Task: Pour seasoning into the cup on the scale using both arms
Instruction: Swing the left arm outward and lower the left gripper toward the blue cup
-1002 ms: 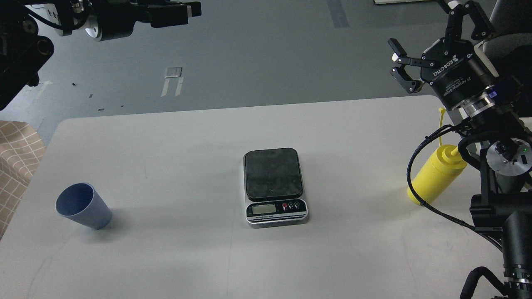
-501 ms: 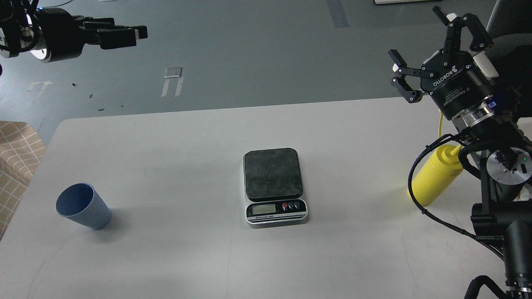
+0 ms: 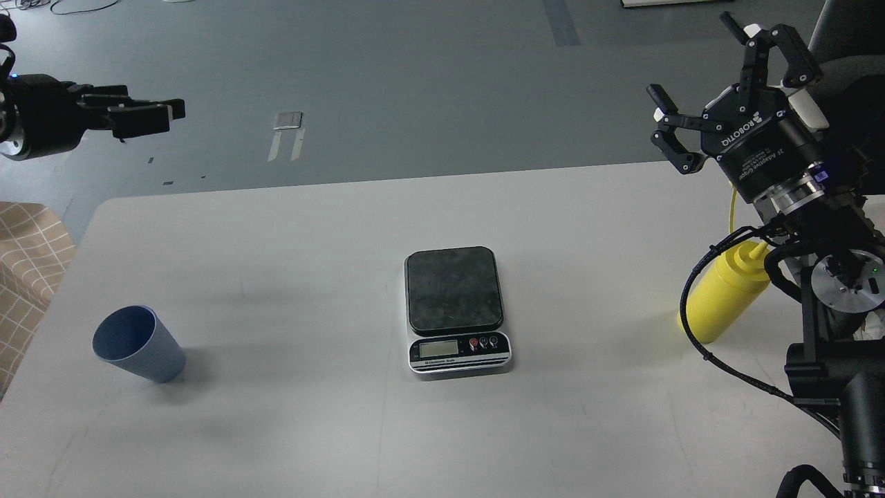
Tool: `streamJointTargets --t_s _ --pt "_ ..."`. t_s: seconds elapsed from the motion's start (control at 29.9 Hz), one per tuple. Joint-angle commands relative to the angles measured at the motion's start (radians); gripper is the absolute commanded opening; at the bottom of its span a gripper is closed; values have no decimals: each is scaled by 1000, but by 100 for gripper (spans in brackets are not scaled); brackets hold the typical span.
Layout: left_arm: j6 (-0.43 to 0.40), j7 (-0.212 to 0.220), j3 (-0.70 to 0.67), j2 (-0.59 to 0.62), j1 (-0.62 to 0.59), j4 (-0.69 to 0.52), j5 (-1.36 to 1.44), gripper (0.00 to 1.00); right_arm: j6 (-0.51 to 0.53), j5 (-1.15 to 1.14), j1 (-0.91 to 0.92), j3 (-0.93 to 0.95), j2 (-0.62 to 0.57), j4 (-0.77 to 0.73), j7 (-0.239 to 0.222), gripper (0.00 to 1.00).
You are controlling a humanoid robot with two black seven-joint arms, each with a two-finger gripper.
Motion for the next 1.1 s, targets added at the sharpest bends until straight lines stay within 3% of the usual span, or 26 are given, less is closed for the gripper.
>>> streamJointTargets --t_s 0.0,0.5,0.73,0.84,0.97,1.07 --pt "115 0 6 30 78 12 1 99 0 0 -11 0 0 2 0 100" --pt "117 0 13 216 227 -1 0 98 0 -34 -3 -8 0 -7 1 100" --pt "112 0 12 311 245 -133 -2 98 0 -32 -1 -29 0 -6 1 100" --pt "78 0 12 341 251 -195 -4 98 0 -32 -5 -34 0 -2 1 100" --pt "-32 0 3 377 250 -258 -8 98 0 -32 -6 -32 0 1 1 100" --pt "-51 0 0 383 250 -285 -10 98 0 -32 -11 -34 0 2 1 100"
